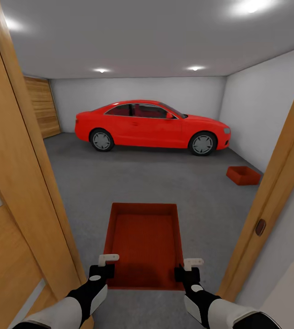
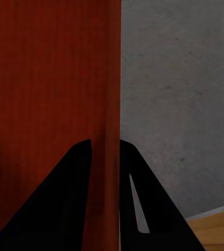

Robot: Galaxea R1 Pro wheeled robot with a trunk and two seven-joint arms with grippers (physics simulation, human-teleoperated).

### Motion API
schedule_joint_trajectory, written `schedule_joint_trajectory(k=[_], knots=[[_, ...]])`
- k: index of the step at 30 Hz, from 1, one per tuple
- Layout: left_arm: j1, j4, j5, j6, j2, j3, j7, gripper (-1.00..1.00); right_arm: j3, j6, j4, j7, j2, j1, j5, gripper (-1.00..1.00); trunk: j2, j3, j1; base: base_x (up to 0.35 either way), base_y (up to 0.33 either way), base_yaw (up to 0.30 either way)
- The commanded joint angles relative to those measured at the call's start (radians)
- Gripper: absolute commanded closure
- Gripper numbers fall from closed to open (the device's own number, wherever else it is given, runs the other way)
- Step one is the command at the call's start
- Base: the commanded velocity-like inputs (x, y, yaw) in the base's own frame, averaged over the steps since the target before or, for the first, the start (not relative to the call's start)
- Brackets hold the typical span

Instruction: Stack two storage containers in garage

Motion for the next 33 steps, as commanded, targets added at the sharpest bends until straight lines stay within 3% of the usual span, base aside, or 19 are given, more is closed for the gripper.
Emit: schedule_joint_trajectory(k=[1,7,17,33], knots=[[-0.002,-0.005,0.087,0.001,0.079,0.044,0.008,1.00,-0.038,0.001,0.002,0.002,-0.014,0.000,0.018,1.00,-0.001,-0.001,0.000,0.000,0.000,0.000],[-0.002,-0.005,0.086,0.001,0.079,0.044,0.008,1.00,-0.038,0.001,0.002,0.002,-0.013,0.000,0.018,1.00,-0.001,-0.001,0.000,0.000,0.000,-0.012],[-0.002,-0.005,0.086,0.001,0.079,0.044,0.010,1.00,-0.038,0.000,0.002,0.002,-0.014,0.000,0.018,1.00,-0.001,-0.001,0.000,0.008,0.000,-0.186],[-0.002,-0.006,0.086,0.001,0.079,0.044,0.010,1.00,-0.038,0.001,0.002,0.002,-0.014,0.000,0.018,1.00,-0.001,-0.001,0.000,0.130,0.070,-0.010]])
